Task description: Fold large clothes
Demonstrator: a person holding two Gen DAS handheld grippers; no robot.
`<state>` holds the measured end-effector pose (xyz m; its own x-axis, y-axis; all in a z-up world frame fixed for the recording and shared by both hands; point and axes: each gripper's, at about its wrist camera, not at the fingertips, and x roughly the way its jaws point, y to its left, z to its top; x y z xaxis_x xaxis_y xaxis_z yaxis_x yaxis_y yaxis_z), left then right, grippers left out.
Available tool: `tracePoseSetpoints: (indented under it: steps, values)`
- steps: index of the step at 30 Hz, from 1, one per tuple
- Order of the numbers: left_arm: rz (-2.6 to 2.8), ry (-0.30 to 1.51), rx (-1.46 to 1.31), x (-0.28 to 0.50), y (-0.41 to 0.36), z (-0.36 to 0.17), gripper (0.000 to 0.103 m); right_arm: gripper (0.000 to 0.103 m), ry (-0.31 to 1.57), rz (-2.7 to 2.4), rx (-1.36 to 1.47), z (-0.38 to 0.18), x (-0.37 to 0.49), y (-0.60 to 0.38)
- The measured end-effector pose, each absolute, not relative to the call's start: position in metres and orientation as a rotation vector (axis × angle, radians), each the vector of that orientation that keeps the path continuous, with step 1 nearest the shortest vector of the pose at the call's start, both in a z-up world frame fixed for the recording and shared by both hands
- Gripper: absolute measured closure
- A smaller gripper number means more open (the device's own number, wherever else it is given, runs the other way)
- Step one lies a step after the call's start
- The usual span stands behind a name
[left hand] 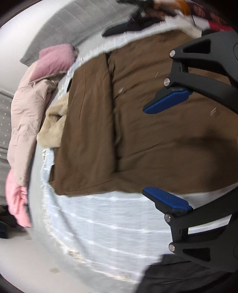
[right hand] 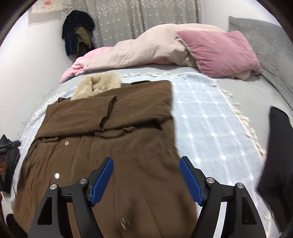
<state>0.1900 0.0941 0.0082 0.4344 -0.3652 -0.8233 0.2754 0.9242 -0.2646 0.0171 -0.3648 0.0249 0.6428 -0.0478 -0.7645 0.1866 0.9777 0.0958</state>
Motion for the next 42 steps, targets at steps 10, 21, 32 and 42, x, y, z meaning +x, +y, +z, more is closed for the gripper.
tracePoseSetpoints:
  steps: [10,21,32,42]
  values:
    - [-0.409,1.120,-0.179,0.088,0.130,0.008,0.019,0.024,0.999,-0.129,0.311,-0.004,-0.085,-0.389]
    - [-0.379,1.299,0.008,0.035,0.110,-0.072,0.019,0.024,1.073,-0.191,0.516,-0.070,-0.152,-0.399]
    - [-0.335,1.297,-0.007,0.027,0.093,-0.095,0.001,0.007,1.048,-0.228,0.512,-0.079,-0.152,-0.384]
    - [-0.330,1.305,-0.020,0.029,0.095,-0.097,0.001,0.003,1.091,-0.236,0.436,-0.082,-0.142,-0.376]
